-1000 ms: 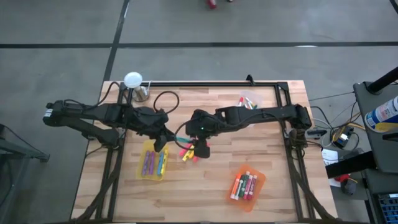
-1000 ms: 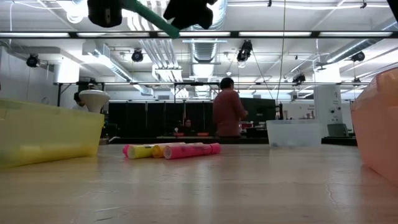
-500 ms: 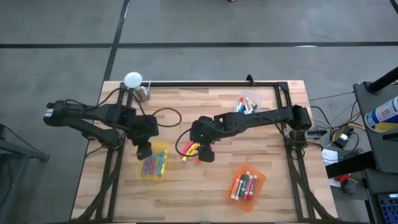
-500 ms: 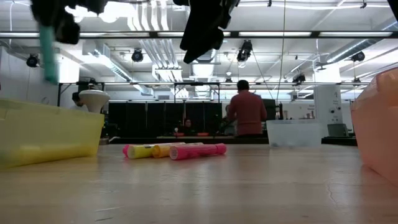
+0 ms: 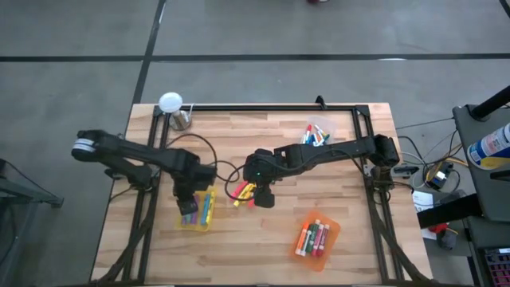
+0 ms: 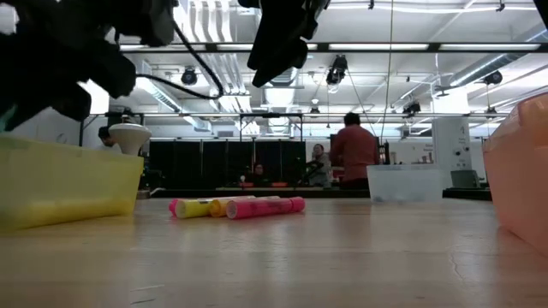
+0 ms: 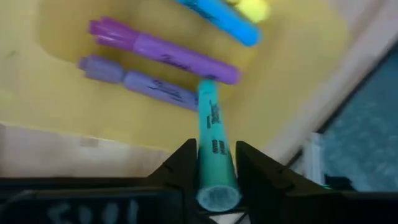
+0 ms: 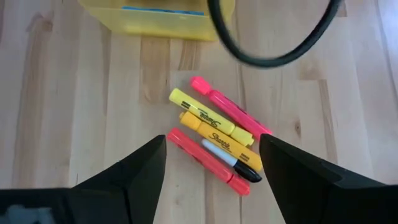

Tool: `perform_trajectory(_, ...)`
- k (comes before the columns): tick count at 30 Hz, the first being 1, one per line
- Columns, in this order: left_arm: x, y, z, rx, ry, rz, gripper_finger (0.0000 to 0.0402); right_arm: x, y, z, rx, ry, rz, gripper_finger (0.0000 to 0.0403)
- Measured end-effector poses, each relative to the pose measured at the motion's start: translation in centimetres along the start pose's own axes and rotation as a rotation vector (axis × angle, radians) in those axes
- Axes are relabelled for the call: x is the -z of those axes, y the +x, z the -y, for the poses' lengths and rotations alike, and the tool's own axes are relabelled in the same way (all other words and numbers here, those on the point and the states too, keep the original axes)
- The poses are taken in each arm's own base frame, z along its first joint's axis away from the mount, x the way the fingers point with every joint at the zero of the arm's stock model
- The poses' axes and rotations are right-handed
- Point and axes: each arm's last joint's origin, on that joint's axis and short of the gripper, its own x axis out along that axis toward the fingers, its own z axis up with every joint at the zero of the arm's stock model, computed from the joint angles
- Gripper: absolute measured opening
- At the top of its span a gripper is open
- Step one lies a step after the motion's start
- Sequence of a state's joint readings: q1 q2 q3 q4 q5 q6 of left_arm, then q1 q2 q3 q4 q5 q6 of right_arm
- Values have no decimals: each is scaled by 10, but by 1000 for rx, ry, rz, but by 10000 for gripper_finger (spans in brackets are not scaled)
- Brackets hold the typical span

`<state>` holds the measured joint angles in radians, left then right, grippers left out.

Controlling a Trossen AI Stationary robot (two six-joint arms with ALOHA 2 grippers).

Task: Pick & Place Markers
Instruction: Put the large light blue highlighter pen into the yellow bin, then put the large orange highlighter pen into the yellow bin

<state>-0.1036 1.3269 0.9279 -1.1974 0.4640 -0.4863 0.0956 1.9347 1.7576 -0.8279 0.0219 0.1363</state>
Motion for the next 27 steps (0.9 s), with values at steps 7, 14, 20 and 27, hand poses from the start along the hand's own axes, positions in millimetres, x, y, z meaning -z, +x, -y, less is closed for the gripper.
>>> perform_trajectory(7,-13,11,-3,-101,26,1,133,0,0,0,0,3,0,248)
perform_trajectory(14,-13,-2,0,-160,51,104,136,2,2,0,2,-7,-11,245)
perform_trajectory(20,-11,-27,8,-229,72,278,137,14,14,2,8,-53,-59,245)
perform_trajectory(27,-9,-49,18,-173,76,420,137,31,35,4,6,-151,-80,235)
